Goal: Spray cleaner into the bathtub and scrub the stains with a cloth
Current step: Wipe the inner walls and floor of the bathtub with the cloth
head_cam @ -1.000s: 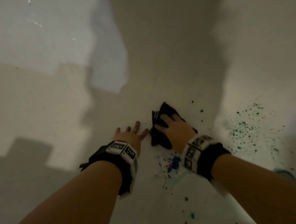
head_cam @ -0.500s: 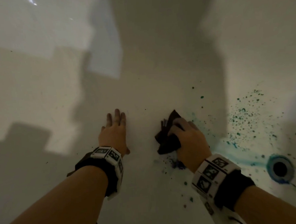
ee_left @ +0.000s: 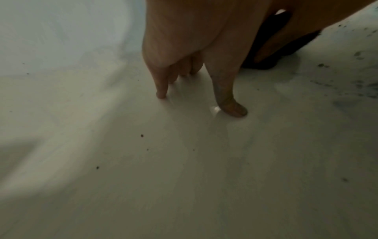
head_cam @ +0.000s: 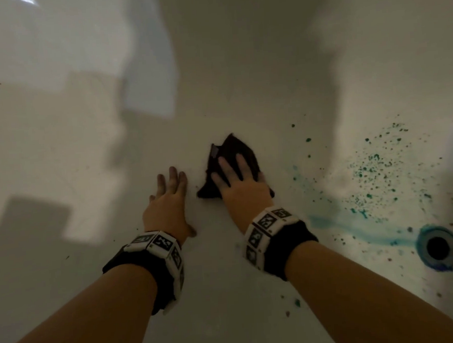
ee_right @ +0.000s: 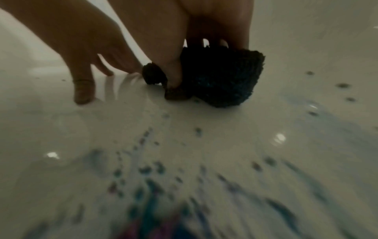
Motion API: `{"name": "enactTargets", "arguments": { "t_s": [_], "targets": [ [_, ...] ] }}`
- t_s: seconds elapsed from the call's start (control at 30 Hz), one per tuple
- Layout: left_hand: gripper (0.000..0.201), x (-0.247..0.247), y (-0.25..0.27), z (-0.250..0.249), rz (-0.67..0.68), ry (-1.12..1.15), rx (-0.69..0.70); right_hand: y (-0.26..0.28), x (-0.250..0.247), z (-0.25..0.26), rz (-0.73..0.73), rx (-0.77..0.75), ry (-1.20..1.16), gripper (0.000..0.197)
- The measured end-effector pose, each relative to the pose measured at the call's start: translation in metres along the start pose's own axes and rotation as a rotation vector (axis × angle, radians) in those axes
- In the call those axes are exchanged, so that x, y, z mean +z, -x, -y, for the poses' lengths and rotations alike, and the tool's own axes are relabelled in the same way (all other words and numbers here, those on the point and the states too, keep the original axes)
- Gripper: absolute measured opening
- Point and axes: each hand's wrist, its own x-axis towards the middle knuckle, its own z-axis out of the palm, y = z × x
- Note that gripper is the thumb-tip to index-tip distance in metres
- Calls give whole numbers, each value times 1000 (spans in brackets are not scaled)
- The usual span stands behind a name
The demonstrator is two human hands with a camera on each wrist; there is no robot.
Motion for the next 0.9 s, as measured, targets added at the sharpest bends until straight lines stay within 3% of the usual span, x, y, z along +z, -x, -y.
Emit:
{"name": "enactTargets", "arguments": {
  "t_s": [0.2,0.27,0.37,0.43,0.53,0.63,0.67,0.77,0.8,0.9],
  "targets": [
    [121,-1,0,0,3,36,-3,52,29,-121,-137,357,-26,53],
    [121,0,0,-1,0,38,-4,74,35,-164,-264,466,-126,44],
    [121,1,0,-1,-10,49,-12,98,30,-181,-389,581,-281,38],
    [122,2,-1,-1,-11,56,-13,97,25,-165,-571,498,-379,41],
    [122,3,-1,-1,-11,62,-16,74,15,-116,-680,246,-401,27],
    [121,3,-1,-2,-20,63,-15,26,-18,-74,-651,102,-294,44],
    [121,3,-1,-2,-18,61,-15,10,-29,-63,-591,64,-227,47],
    [122,3,-2,-2,-12,58,-17,-28,-47,-63,-235,86,-20,53],
    [122,3,-2,-2,-10,60,-19,-33,-47,-69,-204,115,-12,53],
    [122,3,-2,-1,-9,65,-17,-26,-29,-98,-347,250,-123,48]
  ]
}}
